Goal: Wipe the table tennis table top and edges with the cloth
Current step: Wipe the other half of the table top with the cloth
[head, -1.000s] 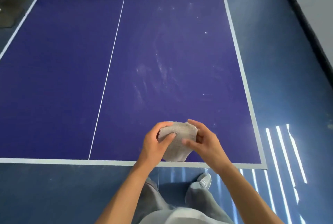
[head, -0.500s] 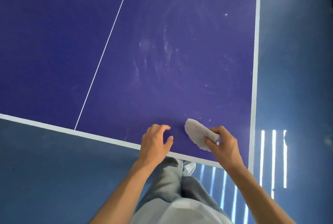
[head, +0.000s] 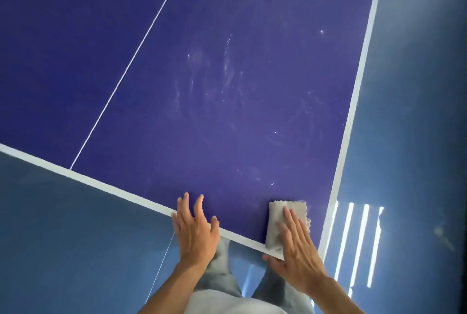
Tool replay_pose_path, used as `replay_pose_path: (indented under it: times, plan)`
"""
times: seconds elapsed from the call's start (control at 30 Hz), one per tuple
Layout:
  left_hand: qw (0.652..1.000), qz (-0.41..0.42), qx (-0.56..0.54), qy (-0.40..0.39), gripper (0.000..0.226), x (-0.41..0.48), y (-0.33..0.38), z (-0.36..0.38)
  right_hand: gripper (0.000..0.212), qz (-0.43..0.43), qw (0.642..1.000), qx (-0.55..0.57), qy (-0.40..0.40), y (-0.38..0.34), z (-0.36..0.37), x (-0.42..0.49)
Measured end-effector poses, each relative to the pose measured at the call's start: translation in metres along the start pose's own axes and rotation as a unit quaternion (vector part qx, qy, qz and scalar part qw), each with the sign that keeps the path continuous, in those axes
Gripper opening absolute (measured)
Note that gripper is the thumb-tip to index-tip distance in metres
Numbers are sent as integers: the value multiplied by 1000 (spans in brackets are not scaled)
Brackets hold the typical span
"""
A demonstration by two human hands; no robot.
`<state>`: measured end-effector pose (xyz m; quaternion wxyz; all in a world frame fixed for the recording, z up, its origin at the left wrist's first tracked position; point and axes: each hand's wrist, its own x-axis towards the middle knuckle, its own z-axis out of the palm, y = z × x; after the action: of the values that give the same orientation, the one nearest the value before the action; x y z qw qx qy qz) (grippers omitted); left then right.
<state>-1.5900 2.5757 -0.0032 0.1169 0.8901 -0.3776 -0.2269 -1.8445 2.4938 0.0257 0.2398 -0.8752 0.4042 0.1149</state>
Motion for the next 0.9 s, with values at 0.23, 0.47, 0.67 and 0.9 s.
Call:
replay_pose_path:
  times: [0.23,0.47,0.67,0.9]
  plan:
    - [975,-135,-149,95,59,-16,46,56,68,-90,993,-71,-2,29,16,35]
    - [900,-272,-239,241,47,-4,92,85,63,-265,955,-136,0,129,15,17]
    - [896,-279,-188,290,44,1,92,98,66,-168,976,-131,39,179,-4,30]
    - [892,-277,-178,311,42,2,88,102,68,-161,978,-110,69,70,19,87]
